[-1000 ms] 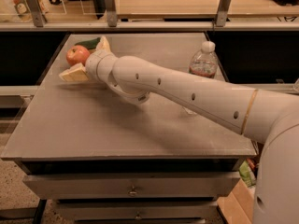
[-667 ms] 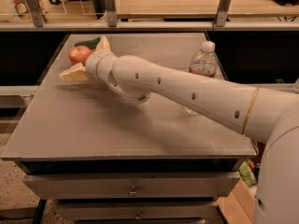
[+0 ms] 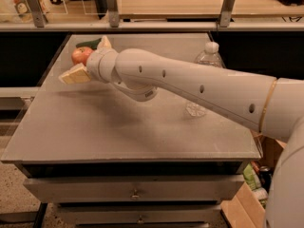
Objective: Move apple near sponge
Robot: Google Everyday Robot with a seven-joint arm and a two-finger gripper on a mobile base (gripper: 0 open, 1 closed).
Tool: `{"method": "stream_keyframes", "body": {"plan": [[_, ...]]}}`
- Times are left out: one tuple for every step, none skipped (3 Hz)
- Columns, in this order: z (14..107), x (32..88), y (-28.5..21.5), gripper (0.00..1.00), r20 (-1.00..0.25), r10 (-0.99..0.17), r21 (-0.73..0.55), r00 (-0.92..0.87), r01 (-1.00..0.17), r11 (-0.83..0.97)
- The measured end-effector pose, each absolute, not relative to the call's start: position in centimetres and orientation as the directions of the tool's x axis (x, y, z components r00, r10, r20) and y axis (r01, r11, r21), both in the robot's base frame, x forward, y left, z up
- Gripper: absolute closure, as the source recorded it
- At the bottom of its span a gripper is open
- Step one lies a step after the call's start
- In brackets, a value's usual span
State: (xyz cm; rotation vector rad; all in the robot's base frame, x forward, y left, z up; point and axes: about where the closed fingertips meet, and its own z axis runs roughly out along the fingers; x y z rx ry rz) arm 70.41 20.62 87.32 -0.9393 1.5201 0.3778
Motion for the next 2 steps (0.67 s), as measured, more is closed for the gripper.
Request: {"method": "stream_keyframes", "body": {"plan": [[88.16, 69.15, 17.98, 0.00, -0.929, -0.368, -0.278, 0.046, -0.741, 0.611], [88.16, 69.14, 17.98, 0.00, -0.929, -0.368, -0.278, 0.046, -0.741, 0.611]]}}
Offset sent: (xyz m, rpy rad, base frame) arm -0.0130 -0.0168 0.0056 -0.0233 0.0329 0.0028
